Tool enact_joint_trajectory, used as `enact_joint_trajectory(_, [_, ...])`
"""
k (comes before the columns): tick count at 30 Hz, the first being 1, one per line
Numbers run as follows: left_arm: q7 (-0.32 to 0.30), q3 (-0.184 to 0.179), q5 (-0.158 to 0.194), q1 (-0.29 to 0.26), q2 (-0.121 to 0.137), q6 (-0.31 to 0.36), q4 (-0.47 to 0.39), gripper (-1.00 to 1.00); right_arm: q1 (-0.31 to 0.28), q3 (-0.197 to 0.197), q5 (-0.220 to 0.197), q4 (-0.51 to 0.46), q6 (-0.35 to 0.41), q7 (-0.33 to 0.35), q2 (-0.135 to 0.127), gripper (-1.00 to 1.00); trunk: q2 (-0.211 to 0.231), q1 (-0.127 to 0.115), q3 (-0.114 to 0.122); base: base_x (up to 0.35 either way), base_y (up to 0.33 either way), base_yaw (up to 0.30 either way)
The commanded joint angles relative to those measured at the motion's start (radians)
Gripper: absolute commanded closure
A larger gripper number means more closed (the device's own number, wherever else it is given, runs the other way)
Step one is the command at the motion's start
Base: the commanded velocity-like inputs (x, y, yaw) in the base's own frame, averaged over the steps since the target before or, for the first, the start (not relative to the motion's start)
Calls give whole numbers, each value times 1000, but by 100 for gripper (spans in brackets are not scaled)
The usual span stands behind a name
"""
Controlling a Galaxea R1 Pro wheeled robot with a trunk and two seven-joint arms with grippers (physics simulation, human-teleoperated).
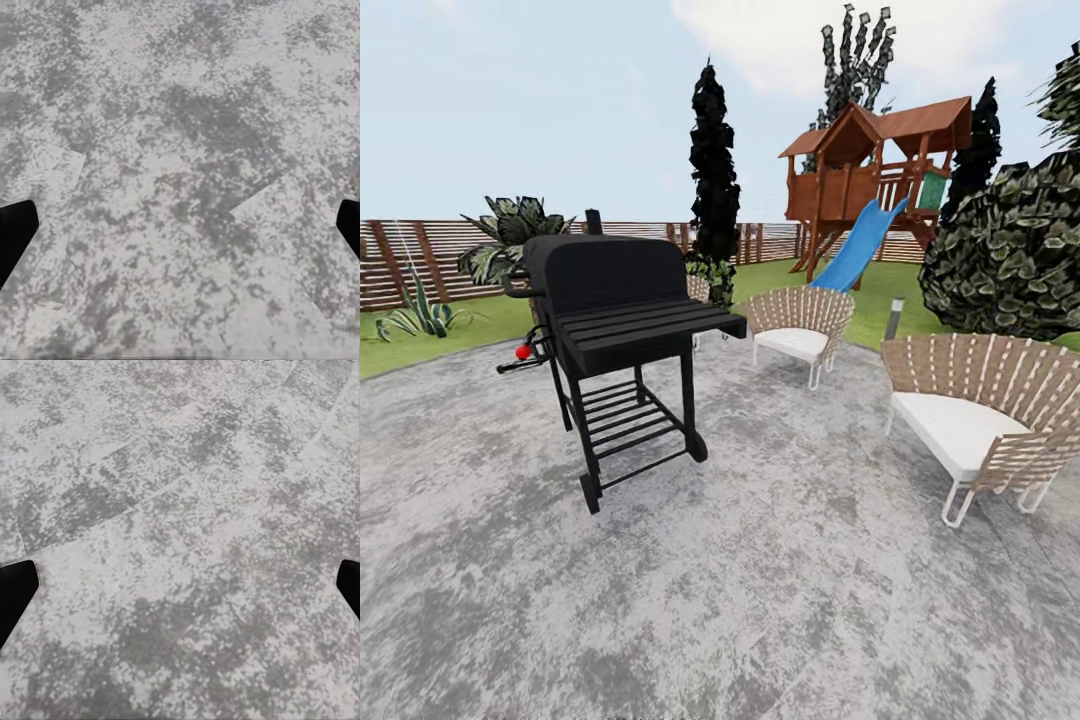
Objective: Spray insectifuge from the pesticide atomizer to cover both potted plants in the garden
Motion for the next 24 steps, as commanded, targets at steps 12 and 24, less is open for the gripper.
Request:
enact_joint_trajectory(12, [1,-2,4,-1,0,-3,1,-100,-1,0,2,0,-3,-1,0,-100,-85,46,-39,0,0,285])
enact_joint_trajectory(24, [1,-2,6,-1,0,-3,1,-100,0,0,2,-1,-2,-1,0,-100,-169,92,-76,0,0,287])
